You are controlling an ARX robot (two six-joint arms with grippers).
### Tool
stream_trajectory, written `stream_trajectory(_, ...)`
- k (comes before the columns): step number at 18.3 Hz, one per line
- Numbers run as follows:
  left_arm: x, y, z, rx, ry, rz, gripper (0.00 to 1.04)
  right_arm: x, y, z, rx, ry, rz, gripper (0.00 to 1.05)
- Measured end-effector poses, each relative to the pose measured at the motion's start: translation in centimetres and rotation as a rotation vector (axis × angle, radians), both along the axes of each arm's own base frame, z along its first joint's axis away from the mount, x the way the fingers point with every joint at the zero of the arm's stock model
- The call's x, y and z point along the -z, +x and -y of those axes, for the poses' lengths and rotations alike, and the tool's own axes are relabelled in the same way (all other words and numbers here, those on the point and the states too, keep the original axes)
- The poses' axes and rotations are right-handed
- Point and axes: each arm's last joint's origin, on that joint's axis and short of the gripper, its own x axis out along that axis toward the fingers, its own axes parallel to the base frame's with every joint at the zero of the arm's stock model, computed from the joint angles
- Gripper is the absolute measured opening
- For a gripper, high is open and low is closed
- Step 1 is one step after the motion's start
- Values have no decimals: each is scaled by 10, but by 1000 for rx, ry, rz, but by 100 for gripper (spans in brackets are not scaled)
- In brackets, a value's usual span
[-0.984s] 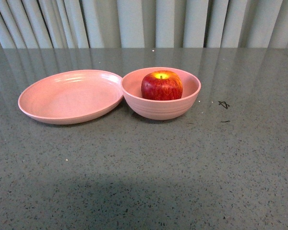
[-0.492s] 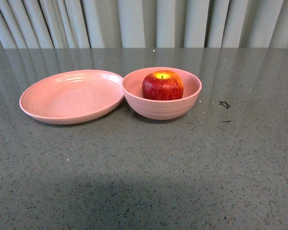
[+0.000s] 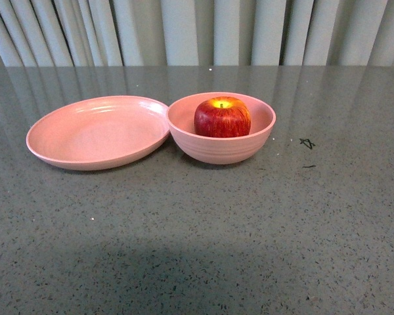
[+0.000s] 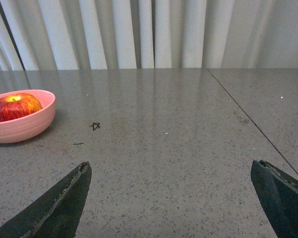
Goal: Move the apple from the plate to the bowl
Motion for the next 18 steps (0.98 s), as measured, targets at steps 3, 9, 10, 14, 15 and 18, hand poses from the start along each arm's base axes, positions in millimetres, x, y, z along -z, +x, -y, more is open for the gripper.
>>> stream_trajectory(3, 0, 0, 0, 0, 0, 0, 80, 0, 0, 0, 0, 0, 0, 98)
stream_trajectory(9, 0, 0, 0, 0, 0, 0, 98, 0, 0, 0, 0, 0, 0, 98)
stream_trajectory(10, 0, 0, 0, 0, 0, 0, 98, 0, 0, 0, 0, 0, 0, 98)
stream_trajectory(14, 0, 0, 0, 0, 0, 0, 98, 0, 0, 0, 0, 0, 0, 98)
stream_trajectory(15, 0, 0, 0, 0, 0, 0, 98, 0, 0, 0, 0, 0, 0, 98)
stream_trajectory(18, 0, 0, 0, 0, 0, 0, 98, 0, 0, 0, 0, 0, 0, 98)
